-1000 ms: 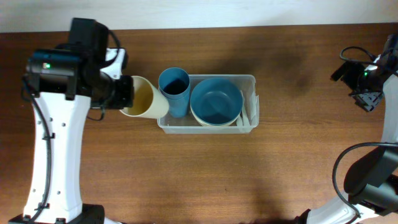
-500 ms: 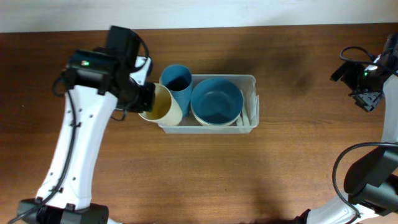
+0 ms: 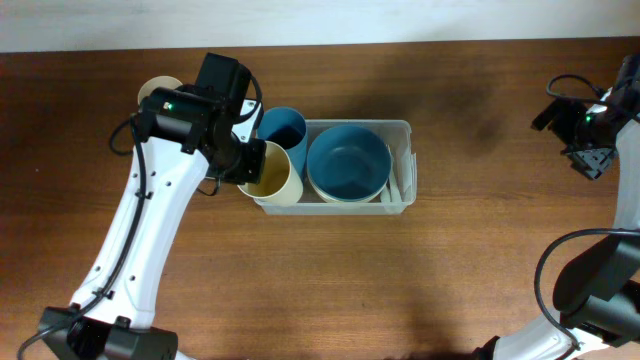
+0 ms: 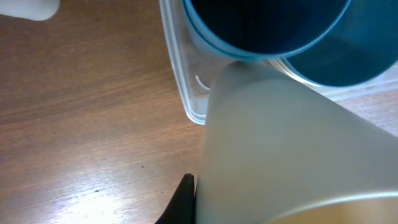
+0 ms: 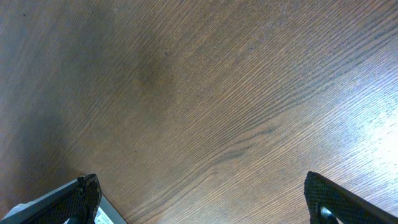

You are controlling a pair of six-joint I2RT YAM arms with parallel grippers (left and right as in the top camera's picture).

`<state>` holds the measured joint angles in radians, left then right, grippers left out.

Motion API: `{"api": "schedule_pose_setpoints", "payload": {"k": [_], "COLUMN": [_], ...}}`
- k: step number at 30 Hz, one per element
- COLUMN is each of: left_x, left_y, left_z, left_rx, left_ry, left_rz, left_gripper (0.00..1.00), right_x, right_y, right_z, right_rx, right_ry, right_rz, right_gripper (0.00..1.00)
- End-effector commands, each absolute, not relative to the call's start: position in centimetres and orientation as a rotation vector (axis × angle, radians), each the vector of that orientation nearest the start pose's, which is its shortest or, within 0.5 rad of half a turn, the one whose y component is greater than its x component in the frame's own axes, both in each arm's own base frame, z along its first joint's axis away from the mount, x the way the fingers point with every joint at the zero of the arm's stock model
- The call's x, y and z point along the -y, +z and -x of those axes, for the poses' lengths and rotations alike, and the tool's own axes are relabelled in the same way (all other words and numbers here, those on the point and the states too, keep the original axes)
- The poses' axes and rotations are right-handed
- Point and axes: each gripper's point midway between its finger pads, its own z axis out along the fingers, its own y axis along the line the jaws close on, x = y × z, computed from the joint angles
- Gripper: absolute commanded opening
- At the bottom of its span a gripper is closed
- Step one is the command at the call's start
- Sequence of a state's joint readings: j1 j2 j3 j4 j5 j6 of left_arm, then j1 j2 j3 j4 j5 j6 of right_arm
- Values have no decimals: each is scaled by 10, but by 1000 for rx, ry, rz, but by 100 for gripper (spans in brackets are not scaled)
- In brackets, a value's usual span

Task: Pack container
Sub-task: 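Lower the cream cup into the container's front left corner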

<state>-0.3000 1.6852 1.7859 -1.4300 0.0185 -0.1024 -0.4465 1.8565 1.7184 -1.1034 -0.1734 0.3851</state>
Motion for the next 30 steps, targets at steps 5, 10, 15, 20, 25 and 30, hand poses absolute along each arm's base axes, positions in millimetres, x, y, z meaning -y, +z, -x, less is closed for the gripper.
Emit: {"api": "schedule_pose_setpoints", "payload": {"k": [5, 10, 15, 20, 25, 30], "left_x": [92, 92, 94, 94, 98, 108], "left_y": [211, 212, 212, 212, 207, 196], "left_z": [-335, -341, -344, -344, -342, -342], "left_rx": [-2895, -2871, -2857, -2859, -2867, -2865], "left_ry": [29, 33, 27, 27, 17, 7], "left_rz": [-254, -249, -248, -248, -266, -302], "left_gripper": [2, 2, 2, 2, 6, 6], "right_x": [160, 160, 160, 160, 160, 160], "right_y": [162, 162, 163, 162, 162, 162], "right_z": [-394, -394, -394, -394, -394, -394], "right_rx": [-2574, -2574, -2573, -2574, -2574, -2574], "right_ry": [214, 214, 214, 214, 214, 214], "right_rz": [-1099, -1099, -1099, -1099, -1099, -1099], "right_gripper": [99, 99, 99, 99, 99, 99]}}
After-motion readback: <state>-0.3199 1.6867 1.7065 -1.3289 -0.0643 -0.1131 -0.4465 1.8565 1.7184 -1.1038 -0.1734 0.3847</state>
